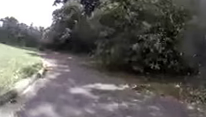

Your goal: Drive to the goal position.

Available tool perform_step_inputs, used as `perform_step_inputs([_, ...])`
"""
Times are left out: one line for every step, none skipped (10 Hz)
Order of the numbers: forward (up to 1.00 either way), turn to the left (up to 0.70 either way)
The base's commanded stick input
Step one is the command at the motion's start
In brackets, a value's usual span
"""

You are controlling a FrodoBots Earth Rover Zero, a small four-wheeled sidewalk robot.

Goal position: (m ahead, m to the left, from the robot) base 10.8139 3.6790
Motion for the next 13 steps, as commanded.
perform_step_inputs([1.00,0.39])
perform_step_inputs([1.00,0.39])
perform_step_inputs([1.00,0.39])
perform_step_inputs([1.00,0.25])
perform_step_inputs([1.00,0.12])
perform_step_inputs([1.00,0.01])
perform_step_inputs([1.00,0.00])
perform_step_inputs([1.00,0.00])
perform_step_inputs([1.00,0.00])
perform_step_inputs([1.00,0.00])
perform_step_inputs([1.00,0.00])
perform_step_inputs([1.00,0.00])
perform_step_inputs([1.00,0.00])
